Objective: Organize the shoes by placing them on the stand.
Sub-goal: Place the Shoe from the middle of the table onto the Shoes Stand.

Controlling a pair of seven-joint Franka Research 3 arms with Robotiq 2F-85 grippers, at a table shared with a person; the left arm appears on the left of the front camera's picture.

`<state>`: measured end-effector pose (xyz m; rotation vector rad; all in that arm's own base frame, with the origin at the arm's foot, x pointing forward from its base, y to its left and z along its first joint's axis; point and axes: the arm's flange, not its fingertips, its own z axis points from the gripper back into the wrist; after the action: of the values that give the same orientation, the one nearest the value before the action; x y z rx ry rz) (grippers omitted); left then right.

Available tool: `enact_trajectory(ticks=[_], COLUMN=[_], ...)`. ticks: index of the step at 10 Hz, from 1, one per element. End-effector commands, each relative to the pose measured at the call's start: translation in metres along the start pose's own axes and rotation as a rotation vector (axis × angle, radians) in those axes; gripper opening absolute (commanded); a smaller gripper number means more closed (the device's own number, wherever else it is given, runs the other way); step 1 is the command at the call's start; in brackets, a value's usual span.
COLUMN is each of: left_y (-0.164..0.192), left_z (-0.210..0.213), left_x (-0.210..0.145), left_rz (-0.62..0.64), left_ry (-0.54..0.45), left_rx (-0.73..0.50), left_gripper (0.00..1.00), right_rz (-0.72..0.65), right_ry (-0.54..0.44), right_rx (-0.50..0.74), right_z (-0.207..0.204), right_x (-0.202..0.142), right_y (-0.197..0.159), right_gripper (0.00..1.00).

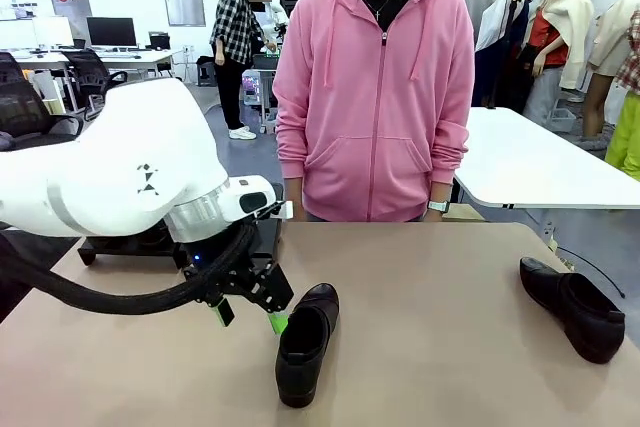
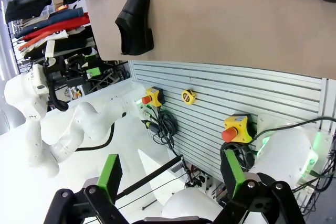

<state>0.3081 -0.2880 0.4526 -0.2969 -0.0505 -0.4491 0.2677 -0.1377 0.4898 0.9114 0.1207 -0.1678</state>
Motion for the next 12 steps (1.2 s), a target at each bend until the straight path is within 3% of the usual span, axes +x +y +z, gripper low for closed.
enact_trajectory(ticks=[1, 2, 3, 4, 6, 9, 12], left_y=[-0.005, -0.019, -0.036, -0.053, -0.064, -0.080, -0.082], left_z=[-0.005, -0.021, -0.034, -0.042, -0.055, -0.090, -0.137], left_x=[0.001, 0.017, 0.035, 0.046, 0.056, 0.072, 0.084], left_rz=[-0.010, -0.009, 0.052, 0.015, 0.039, 0.001, 0.073], left_ry=[-0.004, 0.007, -0.025, -0.004, -0.014, 0.002, -0.058], left_rx=[0.003, 0.005, 0.095, 0.124, 0.188, 0.078, 0.244], left_gripper=[1.00, 1.00, 1.00, 1.00, 1.00, 1.00, 1.00], right_rz=[0.027, 0.027, 0.027, 0.027, 0.027, 0.027, 0.027], right_ry=[0.011, 0.011, 0.011, 0.011, 0.011, 0.011, 0.011], right_rx=[-0.006, -0.006, -0.006, -0.006, -0.006, -0.006, -0.006], right_z=[0.004, 0.004, 0.004, 0.004, 0.004, 0.004, 0.004], right_x=[-0.001, -0.001, -0.001, -0.001, -0.001, -0.001, -0.001], right_y=[-0.003, -0.003, -0.003, -0.003, -0.003, -0.003, -0.003], right_gripper=[1.00, 1.00, 1.00, 1.00, 1.00, 1.00, 1.00])
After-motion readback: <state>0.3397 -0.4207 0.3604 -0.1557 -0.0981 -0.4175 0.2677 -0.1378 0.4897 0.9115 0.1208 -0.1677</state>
